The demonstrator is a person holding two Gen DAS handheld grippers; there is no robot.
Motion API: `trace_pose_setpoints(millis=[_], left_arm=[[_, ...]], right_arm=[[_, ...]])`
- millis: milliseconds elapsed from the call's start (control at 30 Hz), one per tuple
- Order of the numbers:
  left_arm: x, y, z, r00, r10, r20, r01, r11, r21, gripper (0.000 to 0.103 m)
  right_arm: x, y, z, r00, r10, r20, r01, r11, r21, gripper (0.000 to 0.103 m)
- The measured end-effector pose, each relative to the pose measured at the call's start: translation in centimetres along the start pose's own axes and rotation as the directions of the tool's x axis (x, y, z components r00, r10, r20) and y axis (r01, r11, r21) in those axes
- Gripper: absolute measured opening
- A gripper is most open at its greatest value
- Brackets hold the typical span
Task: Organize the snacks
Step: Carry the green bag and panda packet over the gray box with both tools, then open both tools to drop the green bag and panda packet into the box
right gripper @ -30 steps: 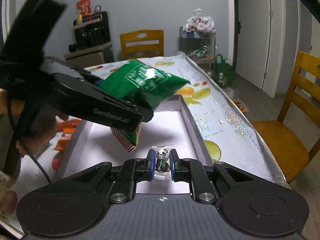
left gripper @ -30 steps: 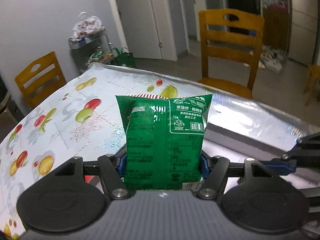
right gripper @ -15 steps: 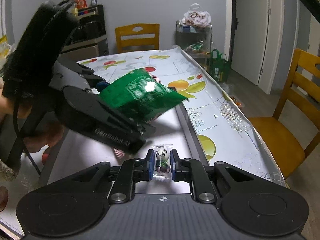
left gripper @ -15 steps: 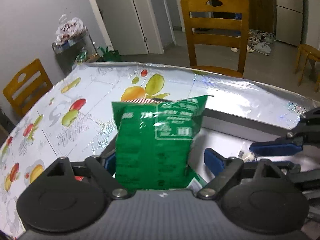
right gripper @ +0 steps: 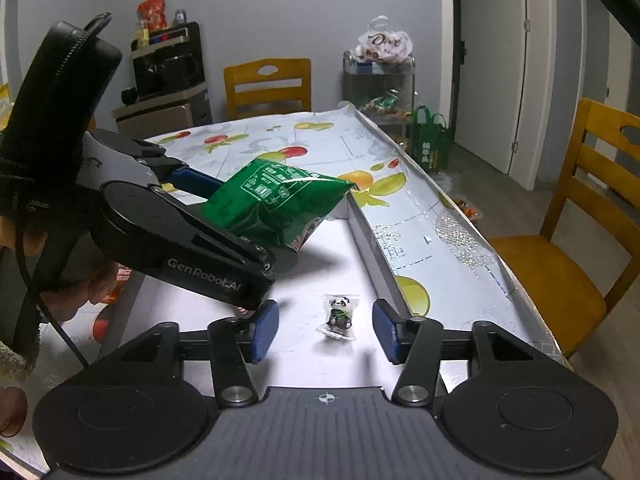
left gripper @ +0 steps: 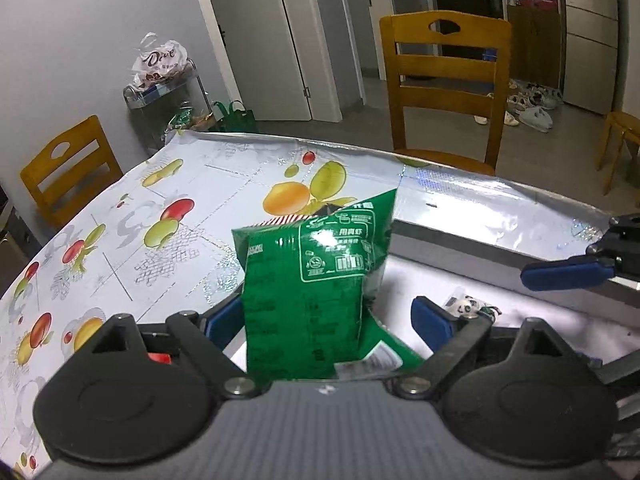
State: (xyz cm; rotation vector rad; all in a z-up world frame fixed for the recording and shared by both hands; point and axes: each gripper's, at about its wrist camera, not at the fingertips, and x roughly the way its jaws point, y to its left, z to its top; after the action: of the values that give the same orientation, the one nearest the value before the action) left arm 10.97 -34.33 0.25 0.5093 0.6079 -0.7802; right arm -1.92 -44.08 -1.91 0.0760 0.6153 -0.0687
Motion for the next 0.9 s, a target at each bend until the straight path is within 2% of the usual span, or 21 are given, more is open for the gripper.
trace_pose_setpoints(millis=[67,200,333,900], left_arm=[[-0.6,0.2,-0.1,1.000,-0.004,0.010,0.005,1.000,-0.011,0.091],[-2.0,0.4,-0.5,0.999,-0.007,0.034,0.008,1.000,-0.026,0.091],[-3.6,0.7,-1.0,0.998,-0.017,0.066,0.021,0.998,-0.057,0.094],[-8.9,2.0,-3.9,0.991,-0.025,0.132,0.045,0.987,-0.153,0.097]], right_arm=[[-0.3,0.2,0.0,1.000,-0.005,0.010,0.005,1.000,0.001,0.066],[-0.8,0.5,0.1,1.000,-0.005,0.025,0.005,1.000,-0.001,0.070],[-1.3,0.7,0.0,0.999,0.011,0.040,-0.011,1.000,0.009,0.077],[-2.5,2.8,0.3,0.999,-0.005,0.054,0.005,1.000,0.008,0.085]])
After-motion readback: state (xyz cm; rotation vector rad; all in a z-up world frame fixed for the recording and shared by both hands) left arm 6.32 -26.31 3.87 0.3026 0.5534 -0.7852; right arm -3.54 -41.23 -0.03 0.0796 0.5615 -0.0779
